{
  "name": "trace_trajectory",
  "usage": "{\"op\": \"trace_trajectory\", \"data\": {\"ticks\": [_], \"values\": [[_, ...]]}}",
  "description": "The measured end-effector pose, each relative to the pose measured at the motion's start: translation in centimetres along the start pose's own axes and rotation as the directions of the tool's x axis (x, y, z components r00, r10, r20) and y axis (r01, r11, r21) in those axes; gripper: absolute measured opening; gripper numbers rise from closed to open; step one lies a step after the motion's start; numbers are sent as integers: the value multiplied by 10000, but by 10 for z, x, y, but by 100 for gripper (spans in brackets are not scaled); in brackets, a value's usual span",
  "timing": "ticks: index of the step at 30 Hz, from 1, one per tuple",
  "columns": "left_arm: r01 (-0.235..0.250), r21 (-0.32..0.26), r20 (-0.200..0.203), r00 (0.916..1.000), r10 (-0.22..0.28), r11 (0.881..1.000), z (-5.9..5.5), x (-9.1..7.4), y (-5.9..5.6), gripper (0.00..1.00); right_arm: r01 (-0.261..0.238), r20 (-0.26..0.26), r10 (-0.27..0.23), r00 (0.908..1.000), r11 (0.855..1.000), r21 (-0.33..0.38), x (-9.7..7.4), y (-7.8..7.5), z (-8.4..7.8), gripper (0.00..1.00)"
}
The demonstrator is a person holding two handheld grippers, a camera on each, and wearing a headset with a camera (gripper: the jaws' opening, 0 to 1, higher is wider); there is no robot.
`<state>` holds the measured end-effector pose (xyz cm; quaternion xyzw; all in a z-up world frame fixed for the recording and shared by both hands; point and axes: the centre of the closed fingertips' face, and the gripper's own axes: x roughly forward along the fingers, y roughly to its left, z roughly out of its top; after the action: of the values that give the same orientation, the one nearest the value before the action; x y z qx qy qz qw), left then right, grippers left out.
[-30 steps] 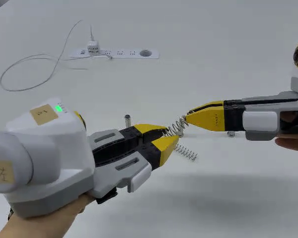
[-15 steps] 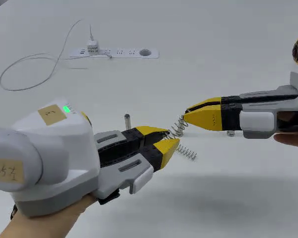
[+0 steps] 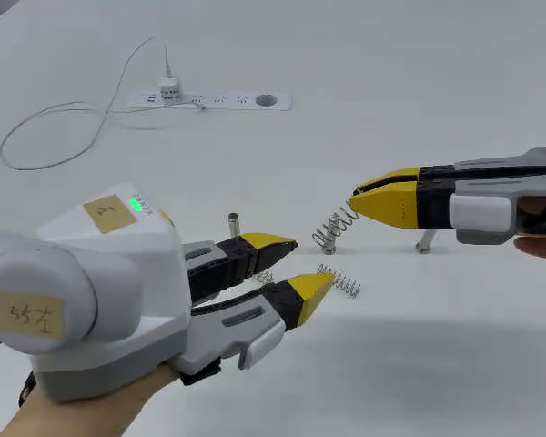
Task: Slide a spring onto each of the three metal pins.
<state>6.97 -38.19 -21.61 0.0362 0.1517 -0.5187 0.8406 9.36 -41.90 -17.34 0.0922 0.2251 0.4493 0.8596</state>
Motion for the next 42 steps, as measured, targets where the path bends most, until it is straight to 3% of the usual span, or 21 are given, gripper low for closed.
{"op": "trace_trajectory", "data": {"ticks": [5,14,18,23,26,29,32,42], "values": [[-151,110,-148,9998,152,9998,-2,-3,2,41,660,-254,-679,9974,9954,-696,-9,-14,-1,11],[-619,220,-463,9969,629,9978,-7,-11,11,60,1577,-402,-1616,9860,9837,-868,-25,-41,-1,11],[-746,249,-648,9950,761,9969,-11,-15,15,66,2282,-638,-2348,9700,9689,-961,-32,-57,-3,11],[-850,127,-645,9942,856,9963,-15,-17,19,72,2783,-702,-2856,9558,9555,-983,-38,-72,-4,11],[-976,86,-666,9930,979,9952,-17,-18,22,76,3152,-881,-3266,9410,9411,-1223,-42,-81,-8,11],[-1061,62,-673,9921,1062,9943,-18,-19,24,79,3375,-922,-3496,9323,9330,-1250,-45,-90,-10,11],[-1133,-13,-786,9905,1129,9936,-21,-20,27,83,3773,-1137,-3930,9125,9158,-1376,-49,-100,-16,11],[-1443,223,-964,9846,1458,9893,-26,-23,34,95,4356,-1386,-4546,8799,8880,-1475,-57,-122,-23,11]]}}
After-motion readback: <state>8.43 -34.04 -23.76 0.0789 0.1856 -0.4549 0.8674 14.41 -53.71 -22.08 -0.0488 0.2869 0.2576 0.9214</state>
